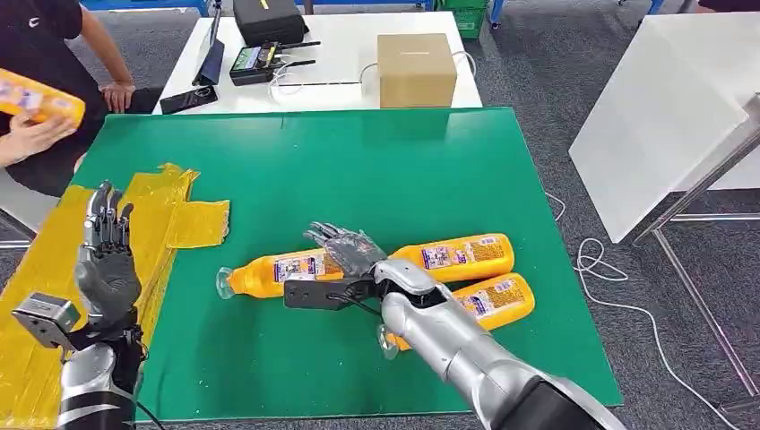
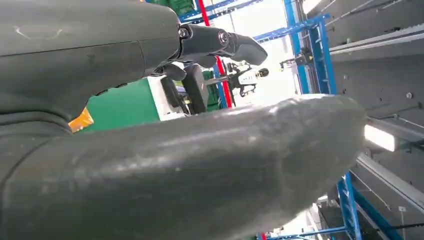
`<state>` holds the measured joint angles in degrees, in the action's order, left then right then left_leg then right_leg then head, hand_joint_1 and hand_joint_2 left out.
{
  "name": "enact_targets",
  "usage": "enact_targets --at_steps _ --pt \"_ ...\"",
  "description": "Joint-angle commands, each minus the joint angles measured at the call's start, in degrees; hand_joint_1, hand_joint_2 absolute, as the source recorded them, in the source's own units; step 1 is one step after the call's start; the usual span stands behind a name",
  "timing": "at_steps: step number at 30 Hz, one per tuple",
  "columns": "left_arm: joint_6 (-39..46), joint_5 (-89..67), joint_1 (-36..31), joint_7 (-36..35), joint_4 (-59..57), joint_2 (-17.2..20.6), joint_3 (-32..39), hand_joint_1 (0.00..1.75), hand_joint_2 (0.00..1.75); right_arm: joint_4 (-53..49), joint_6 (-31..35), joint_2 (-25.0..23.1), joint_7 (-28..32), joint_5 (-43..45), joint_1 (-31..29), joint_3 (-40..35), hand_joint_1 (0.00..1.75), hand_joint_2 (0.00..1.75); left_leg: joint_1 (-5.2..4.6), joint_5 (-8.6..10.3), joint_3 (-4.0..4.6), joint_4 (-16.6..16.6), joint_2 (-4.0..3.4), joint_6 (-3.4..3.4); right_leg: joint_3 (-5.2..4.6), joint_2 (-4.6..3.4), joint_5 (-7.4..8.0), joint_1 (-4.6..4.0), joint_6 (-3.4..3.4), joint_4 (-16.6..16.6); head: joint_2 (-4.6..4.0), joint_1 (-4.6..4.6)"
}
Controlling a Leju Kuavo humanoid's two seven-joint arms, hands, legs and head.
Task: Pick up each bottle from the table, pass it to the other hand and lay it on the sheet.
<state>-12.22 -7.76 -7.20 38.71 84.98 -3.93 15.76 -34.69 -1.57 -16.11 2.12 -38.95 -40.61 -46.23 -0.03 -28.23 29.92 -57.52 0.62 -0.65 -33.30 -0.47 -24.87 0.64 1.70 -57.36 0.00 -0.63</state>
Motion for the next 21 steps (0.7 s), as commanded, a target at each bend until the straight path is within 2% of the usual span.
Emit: enact_targets --at_steps 1,11,21 --pt "-0.5 0.2 -3.7 -0.3 -5.1 -1.0 -2.2 0.0 0.0 10.1 -1.5 -2.1 -2.6 -1.3 -5.8 -4.0 0.0 1.75 0.11 0.04 0.02 0.0 0.07 0.06 0.06 0.15 0.04 -0.11 -0.06 0.1 0.0 0.0" --pt "-2.8 2.6 -6.1 -0.5 -7.6 -1.4 -3.7 0.0 0.0 16.3 -2.1 -2.8 -8.0 -5.3 -6.3 -5.9 0.0 1.75 0.03 0.04 0.0 0.0 0.15 0.02 0.08 0.21 0.0 -0.04 -0.02 0.0 0.0 0.0" --pt "-2.9 2.7 -6.2 -0.5 -7.6 -1.6 -3.8 0.0 0.0 16.5 -2.1 -2.7 -8.1 -5.3 -6.2 -5.8 0.0 1.75 0.09 0.05 0.01 0.0 0.12 0.05 0.08 0.2 0.03 -0.1 -0.05 0.1 0.0 0.0"
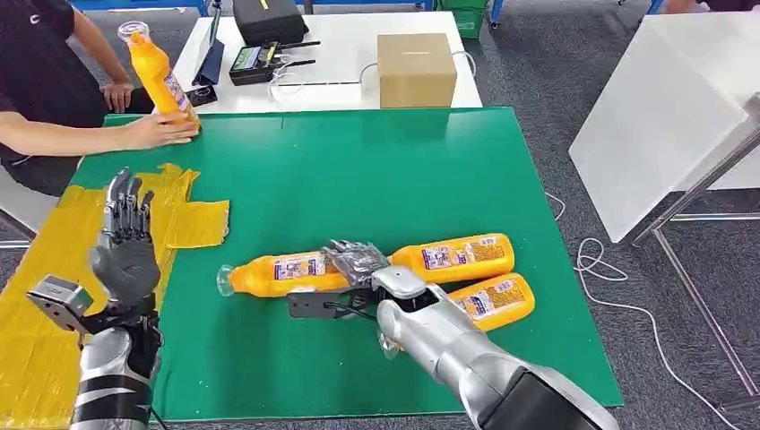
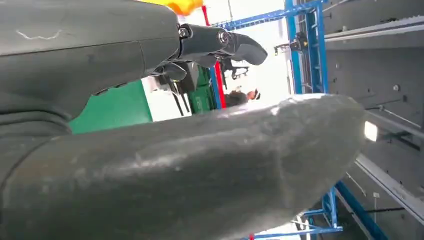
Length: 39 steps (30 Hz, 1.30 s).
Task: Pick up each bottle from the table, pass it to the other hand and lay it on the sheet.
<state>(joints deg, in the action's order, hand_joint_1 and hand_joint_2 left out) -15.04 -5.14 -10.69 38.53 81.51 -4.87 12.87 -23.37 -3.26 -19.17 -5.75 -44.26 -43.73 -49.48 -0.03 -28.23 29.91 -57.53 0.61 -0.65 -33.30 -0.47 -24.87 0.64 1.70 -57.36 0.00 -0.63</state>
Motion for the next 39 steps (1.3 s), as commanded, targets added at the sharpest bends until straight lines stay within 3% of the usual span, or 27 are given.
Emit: enact_targets --at_steps 1,8,9,10,11,27,32,39 --pt "-0.1 0.1 -2.6 -0.3 -4.0 -0.6 -0.9 0.0 0.0 5.2 -0.5 0.3 -0.4 -0.2 -3.1 -2.7 0.0 1.75 0.0 0.03 0.03 0.0 0.09 0.02 0.02 0.14 0.0 -0.02 -0.02 0.0 0.0 0.0" --pt "-1.4 1.4 -4.0 -0.6 -4.3 -0.8 -2.1 0.0 0.0 8.0 -2.2 1.3 -4.0 -3.2 -1.1 -2.2 0.0 1.75 0.15 0.07 -0.03 0.0 0.21 0.05 0.2 0.3 0.06 -0.17 -0.05 0.2 0.0 0.0" --pt "-1.4 1.4 -4.2 -0.6 -4.4 -0.8 -2.3 0.0 0.0 8.1 -2.0 1.5 -4.2 -3.3 -0.9 -2.0 0.42 1.75 0.13 0.07 -0.03 0.0 0.24 0.04 0.2 0.32 0.04 -0.15 -0.04 0.2 0.0 0.02" --pt "-1.4 1.6 -4.4 -0.7 -4.5 -0.8 -2.5 0.0 0.0 8.2 -1.9 1.6 -4.3 -3.5 -0.6 -1.8 1.55 1.75 0.07 0.06 -0.03 0.0 0.24 0.03 0.16 0.3 0.01 -0.1 -0.03 0.1 0.0 0.0" --pt "-1.4 1.7 -4.5 -0.7 -4.5 -0.8 -2.5 0.0 0.0 8.2 -1.8 1.7 -4.3 -3.4 -0.5 -1.5 1.75 1.75 0.04 0.04 -0.03 0.0 0.19 0.02 0.12 0.21 0.0 -0.06 -0.01 0.1 0.0 0.0" --pt "-1.8 3.2 -4.4 -1.0 -3.2 -0.9 -3.6 0.0 0.0 8.4 2.3 2.8 -4.8 -3.5 0.9 4.9 1.75 1.75 0.07 0.07 -0.14 0.0 0.23 0.03 0.26 0.28 0.03 -0.11 -0.03 0.2 0.0 0.02" --pt "-2.3 4.6 -3.4 -1.9 -2.2 -1.0 -3.1 0.0 0.0 6.6 11.0 3.3 -1.4 -1.3 1.1 10.3 1.75 1.75 0.11 0.09 -0.12 0.0 0.23 0.04 0.28 0.29 0.08 -0.16 -0.04 0.2 0.0 0.0" --pt "-2.4 4.7 -3.1 -1.9 -2.0 -1.0 -3.0 0.0 0.0 6.6 10.7 3.3 -1.3 -1.3 0.7 10.5 1.75 1.75 0.05 0.03 -0.11 0.0 0.08 0.04 0.2 0.13 0.04 -0.07 -0.03 0.1 0.0 0.0"
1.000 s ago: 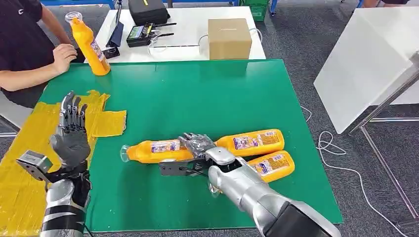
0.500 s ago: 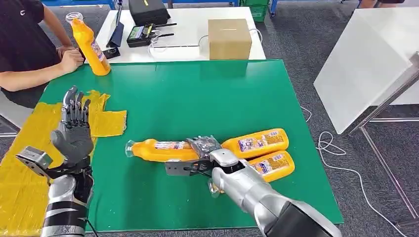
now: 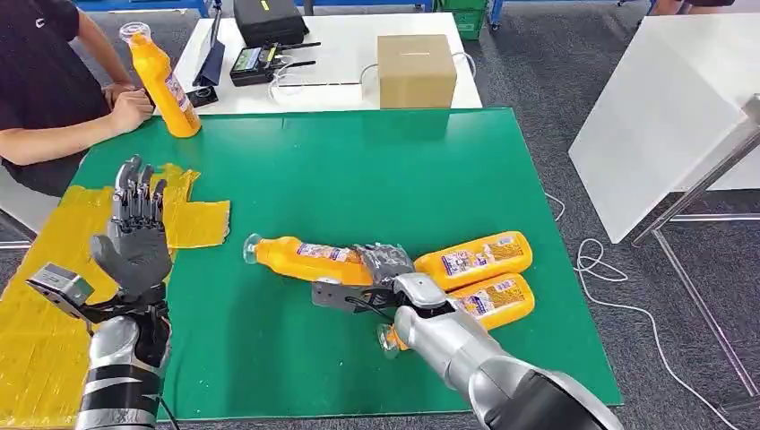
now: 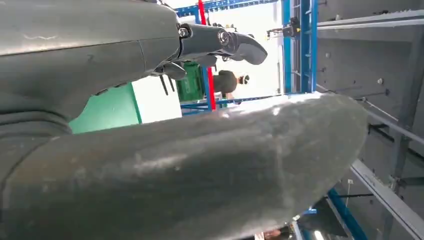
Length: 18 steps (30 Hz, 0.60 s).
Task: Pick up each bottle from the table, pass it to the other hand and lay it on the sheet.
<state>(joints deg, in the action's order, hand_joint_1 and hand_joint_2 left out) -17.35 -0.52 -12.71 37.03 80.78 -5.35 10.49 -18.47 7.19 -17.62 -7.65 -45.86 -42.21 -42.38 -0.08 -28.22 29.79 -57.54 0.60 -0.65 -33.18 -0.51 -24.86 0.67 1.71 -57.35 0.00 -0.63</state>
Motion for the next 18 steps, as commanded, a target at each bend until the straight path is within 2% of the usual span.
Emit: enact_targets --at_steps 1,2,5,6,7,11,18 --pt "-0.1 0.1 -1.1 -0.4 -1.2 -0.5 -0.7 0.0 0.0 1.7 0.3 1.7 0.6 0.3 -0.7 3.4 1.75 1.75 0.07 0.01 0.03 0.0 0.08 0.03 0.03 0.14 0.01 -0.08 -0.03 0.1 0.0 0.0" --pt "-0.6 1.0 -0.6 -1.0 -0.8 -0.7 -0.3 0.0 0.0 0.0 6.3 2.0 3.6 0.8 -0.1 5.2 1.75 1.75 0.23 0.03 -0.01 0.0 0.08 0.08 0.16 0.21 0.08 -0.25 -0.09 0.2 0.0 0.0" --pt "-2.3 4.7 2.5 -3.4 1.7 -1.4 1.1 0.0 0.0 -6.4 15.0 2.2 11.8 3.8 0.7 11.4 1.75 1.75 0.14 0.03 0.0 0.0 0.05 0.05 0.08 0.14 0.05 -0.15 -0.05 0.1 0.0 0.02" --pt "-3.4 6.2 3.5 -4.3 2.4 -1.6 1.4 0.0 0.0 -9.9 16.4 2.4 13.0 3.8 1.7 12.8 1.75 1.75 0.08 0.01 0.06 0.0 -0.01 0.03 -0.02 0.05 0.04 -0.09 -0.03 0.1 0.0 -0.02" --pt "-5.0 9.0 4.5 -6.8 2.6 -1.8 1.7 0.0 1.75 -14.7 17.2 2.7 14.0 3.7 3.2 14.2 1.75 1.75 0.03 0.0 0.14 0.0 -0.07 0.01 -0.12 -0.03 0.03 -0.04 -0.01 0.0 0.0 0.0" --pt "-9.1 18.1 7.7 -13.2 3.1 -2.0 1.7 0.0 1.75 -30.3 16.6 3.3 16.0 3.8 9.8 16.2 1.75 1.75 0.09 -0.02 0.07 0.1 -0.12 0.03 -0.03 -0.03 0.01 -0.1 -0.03 0.1 0.0 0.0" --pt "-9.0 18.8 8.2 -14.2 3.3 -2.1 0.7 0.0 1.75 -31.5 17.2 3.3 16.2 3.5 10.8 15.9 1.75 1.75 0.13 0.0 0.19 0.0 0.02 0.04 -0.08 0.07 0.04 -0.15 -0.03 0.1 0.0 0.0"
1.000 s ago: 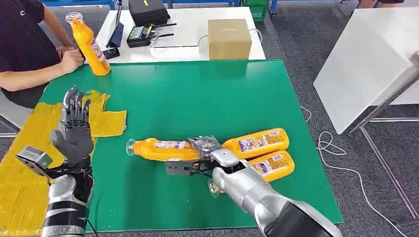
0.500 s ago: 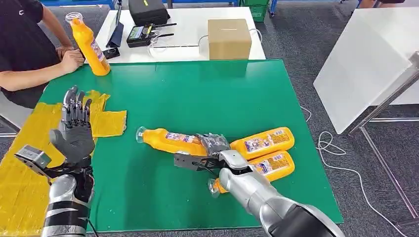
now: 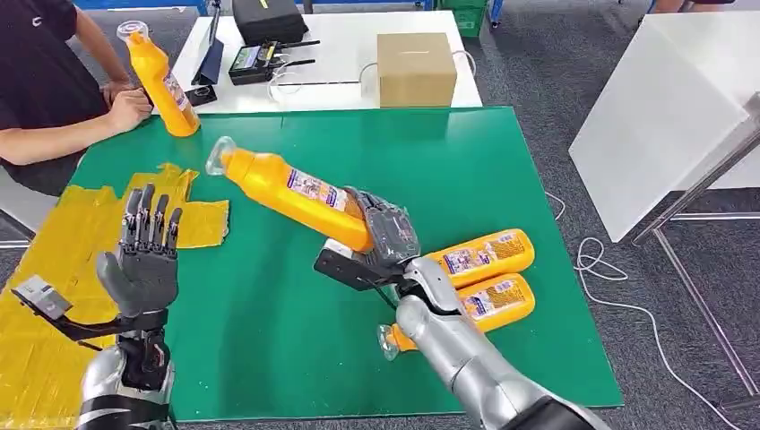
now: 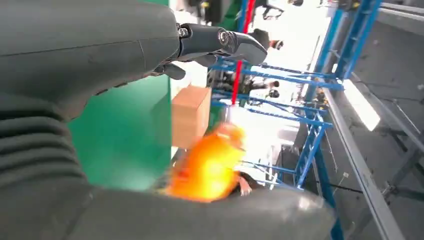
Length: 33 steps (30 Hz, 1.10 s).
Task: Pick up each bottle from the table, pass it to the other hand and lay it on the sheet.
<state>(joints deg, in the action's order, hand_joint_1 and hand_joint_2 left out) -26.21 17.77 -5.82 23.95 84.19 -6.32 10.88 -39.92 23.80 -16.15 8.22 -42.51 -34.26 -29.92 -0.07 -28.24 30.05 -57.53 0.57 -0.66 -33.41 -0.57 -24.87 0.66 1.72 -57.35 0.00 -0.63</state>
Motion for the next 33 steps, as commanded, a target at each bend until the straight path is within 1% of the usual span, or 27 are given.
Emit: enact_targets --at_steps 1,2,4,5,7,10,12,13,16,18,23,24,25,26,27,32,33 --pt "-0.1 0.5 1.3 -1.1 -0.1 -1.2 0.4 0.0 1.75 -10.1 0.5 1.8 0.4 0.1 2.8 3.4 1.75 1.75 0.24 0.03 -0.18 0.1 0.01 0.07 0.33 0.16 0.11 -0.26 -0.07 0.3 0.0 -0.02" --pt "-0.1 1.0 1.4 -1.6 -0.1 -1.0 0.2 0.0 1.75 -9.9 0.8 1.8 0.9 0.3 2.8 3.5 1.75 1.75 0.11 0.02 -0.04 0.0 0.03 0.04 0.11 0.12 0.05 -0.12 -0.04 0.1 0.0 0.0" --pt "-1.5 3.7 2.8 -3.5 0.3 -1.1 -1.0 0.0 1.75 -12.0 1.8 1.5 3.1 0.7 4.1 3.1 1.75 1.75 0.16 0.01 -0.07 0.0 0.01 0.06 0.15 0.13 0.06 -0.17 -0.06 0.2 0.0 0.02" --pt "-1.7 4.5 3.6 -4.0 0.5 -1.2 -1.7 0.0 1.75 -13.5 1.8 1.4 3.4 0.4 5.0 2.5 1.75 1.75 0.06 0.01 -0.04 0.0 0.03 0.04 0.08 0.12 0.01 -0.06 -0.04 0.1 0.0 0.0" --pt "-1.7 5.1 4.8 -4.1 1.3 -1.3 -2.9 0.0 1.75 -16.2 1.1 1.2 3.3 0.5 6.5 1.1 1.75 1.75 0.16 -0.01 -0.17 0.1 -0.01 0.07 0.23 0.1 0.03 -0.17 -0.07 0.2 0.0 0.02" --pt "-2.2 6.7 5.9 -4.9 1.9 -1.0 -4.2 0.0 1.75 -17.2 0.0 0.9 3.2 0.6 7.1 -0.8 1.75 1.75 0.12 -0.06 -0.14 0.1 -0.08 0.05 0.17 0.05 -0.01 -0.13 -0.06 0.1 0.0 0.02" --pt "-2.9 7.4 6.6 -5.1 2.1 -0.6 -5.3 0.0 1.75 -16.5 -0.7 0.2 3.2 0.5 7.0 -2.2 1.75 1.75 0.2 -0.08 -0.24 0.1 -0.08 0.08 0.29 0.09 -0.02 -0.21 -0.08 0.2 0.0 0.0" --pt "-3.6 8.1 6.8 -5.5 2.0 -0.4 -6.0 0.0 1.75 -16.1 -1.0 -0.2 3.0 0.6 7.1 -2.8 1.75 1.75 0.11 -0.04 -0.09 0.0 -0.07 0.05 0.11 0.02 0.01 -0.12 -0.05 0.1 0.0 0.0" --pt "-3.9 8.5 7.5 -5.4 2.5 -0.4 -7.4 0.0 1.75 -14.7 -1.8 -1.5 3.3 0.1 7.4 -5.8 1.75 1.75 0.12 -0.04 -0.07 0.1 -0.17 0.05 0.06 -0.05 0.04 -0.12 -0.05 0.1 0.0 0.02" --pt "-3.8 9.0 7.6 -5.5 2.6 -0.5 -7.8 0.0 1.75 -14.3 -2.1 -2.3 3.5 -0.4 8.1 -7.6 1.75 1.75 0.06 -0.01 0.0 0.0 -0.06 0.04 0.0 0.03 0.02 -0.06 -0.04 0.1 0.0 -0.02" --pt "-4.7 10.7 8.1 -5.6 2.8 0.0 -8.9 0.0 1.75 -12.3 -3.0 -3.5 2.7 -1.3 8.3 -12.1 1.75 1.75 0.19 -0.04 -0.13 0.1 -0.12 0.08 0.17 0.02 0.03 -0.2 -0.09 0.2 0.0 0.02" --pt "-4.9 10.7 8.1 -5.6 2.8 0.1 -9.1 0.0 1.75 -11.9 -3.2 -3.6 2.7 -1.2 8.1 -12.4 1.75 1.75 0.08 -0.03 -0.03 0.1 -0.12 0.04 0.01 -0.02 0.01 -0.09 -0.05 0.1 0.0 0.02" --pt "-5.0 10.7 7.9 -5.5 2.7 0.1 -9.5 0.0 1.75 -10.7 -4.0 -3.8 2.3 -1.3 7.6 -13.5 1.75 1.75 0.14 -0.03 -0.11 0.1 -0.12 0.07 0.12 0.0 0.03 -0.15 -0.07 0.2 0.0 0.0" --pt "-5.1 10.6 7.7 -5.3 2.5 0.1 -9.9 0.0 1.75 -9.8 -4.7 -3.8 1.7 -0.7 7.2 -15.0 1.75 1.75 0.09 -0.02 0.0 0.1 -0.07 0.04 0.01 0.01 0.02 -0.09 -0.04 0.1 0.0 0.0" --pt "-5.2 10.7 7.6 -5.3 2.4 0.2 -10.3 0.0 1.75 -9.0 -4.9 -3.8 1.1 -0.1 7.0 -16.7 1.75 1.75 0.24 -0.04 -0.19 0.1 -0.13 0.09 0.25 0.02 0.06 -0.25 -0.09 0.3 0.0 0.02" --pt "-5.3 11.4 7.8 -5.2 3.1 0.5 -10.8 0.0 1.75 -6.6 -5.8 -3.8 -0.9 2.4 6.5 -23.7 1.75 1.75 0.07 -0.01 0.01 0.1 -0.09 0.03 0.0 -0.03 0.03 -0.06 -0.03 0.1 0.0 0.0" --pt "-5.3 11.4 7.8 -5.2 3.1 0.5 -10.8 0.0 1.75 -6.5 -5.8 -3.8 -0.9 2.4 6.7 -23.9 1.75 1.75 0.1 -0.02 -0.03 0.1 -0.11 0.05 0.05 -0.03 0.04 -0.1 -0.05 0.1 0.0 0.0"
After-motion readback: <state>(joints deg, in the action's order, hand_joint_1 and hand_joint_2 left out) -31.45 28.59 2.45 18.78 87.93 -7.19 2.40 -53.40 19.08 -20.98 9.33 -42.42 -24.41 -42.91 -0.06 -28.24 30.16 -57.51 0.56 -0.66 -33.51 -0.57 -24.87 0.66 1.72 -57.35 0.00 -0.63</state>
